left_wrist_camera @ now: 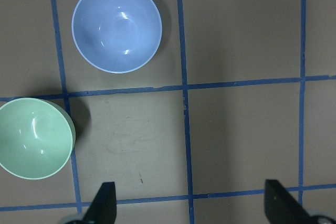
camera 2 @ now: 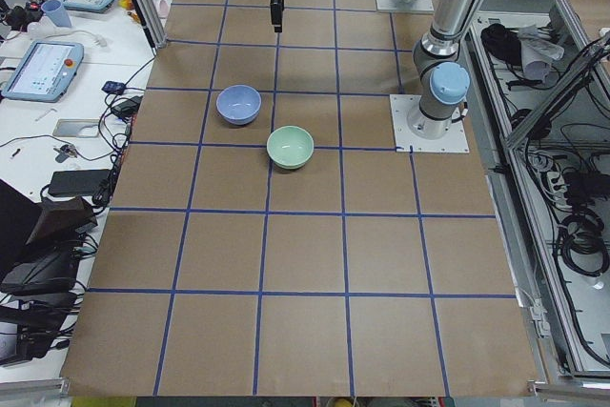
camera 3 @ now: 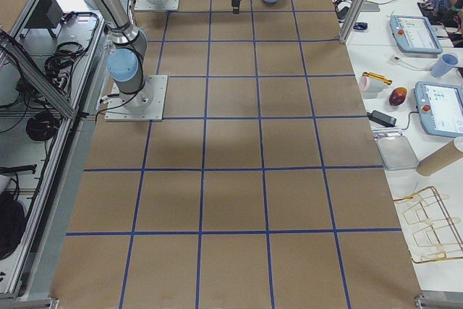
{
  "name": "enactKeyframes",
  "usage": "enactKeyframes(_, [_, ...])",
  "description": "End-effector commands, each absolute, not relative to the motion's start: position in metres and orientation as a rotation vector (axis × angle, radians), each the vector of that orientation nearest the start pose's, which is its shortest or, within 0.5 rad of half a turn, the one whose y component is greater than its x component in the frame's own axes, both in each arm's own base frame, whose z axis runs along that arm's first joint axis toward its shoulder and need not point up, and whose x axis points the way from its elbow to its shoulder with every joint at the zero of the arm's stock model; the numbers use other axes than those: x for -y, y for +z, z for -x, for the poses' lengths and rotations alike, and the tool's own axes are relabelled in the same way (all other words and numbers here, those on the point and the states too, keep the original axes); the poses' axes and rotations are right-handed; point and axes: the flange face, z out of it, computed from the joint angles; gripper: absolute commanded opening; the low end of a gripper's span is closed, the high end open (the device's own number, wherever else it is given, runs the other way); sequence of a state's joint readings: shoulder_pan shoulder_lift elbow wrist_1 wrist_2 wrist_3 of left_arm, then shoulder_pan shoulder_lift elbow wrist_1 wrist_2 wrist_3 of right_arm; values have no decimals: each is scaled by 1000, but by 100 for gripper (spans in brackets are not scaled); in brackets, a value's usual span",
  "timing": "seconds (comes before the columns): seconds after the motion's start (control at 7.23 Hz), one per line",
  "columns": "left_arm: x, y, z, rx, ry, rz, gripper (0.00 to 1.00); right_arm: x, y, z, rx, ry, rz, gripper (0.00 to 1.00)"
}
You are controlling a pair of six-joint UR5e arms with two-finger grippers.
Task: Stack green bowl on blue bowl
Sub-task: 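Move the left gripper down to the rim of the pale green bowl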
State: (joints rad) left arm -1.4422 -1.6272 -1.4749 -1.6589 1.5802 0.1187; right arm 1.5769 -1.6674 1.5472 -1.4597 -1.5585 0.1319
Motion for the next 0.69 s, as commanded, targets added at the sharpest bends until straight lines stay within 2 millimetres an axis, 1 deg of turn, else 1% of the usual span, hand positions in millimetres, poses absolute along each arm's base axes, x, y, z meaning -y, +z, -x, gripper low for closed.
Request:
enactKeyframes(0.0, [530,476,4,-3130,157,46,100,448,534,-137,-3123,-11,-197,100])
enactKeyframes(0.14, [529,449,-21,-3145,238,2,100,448,534,-137,-3123,-13,-197,100])
enactKeyframes(0.28, [527,418,-53,-3143,233,-7,100,448,534,-137,-3122,-15,-197,100])
enactKeyframes(0.41, [522,400,-82,-3147,210,-9,100,448,534,-137,-3123,-13,-197,100])
enactKeyframes(0.55, [520,384,-105,-3158,209,-88,100,448,534,-137,-3123,-13,-197,100])
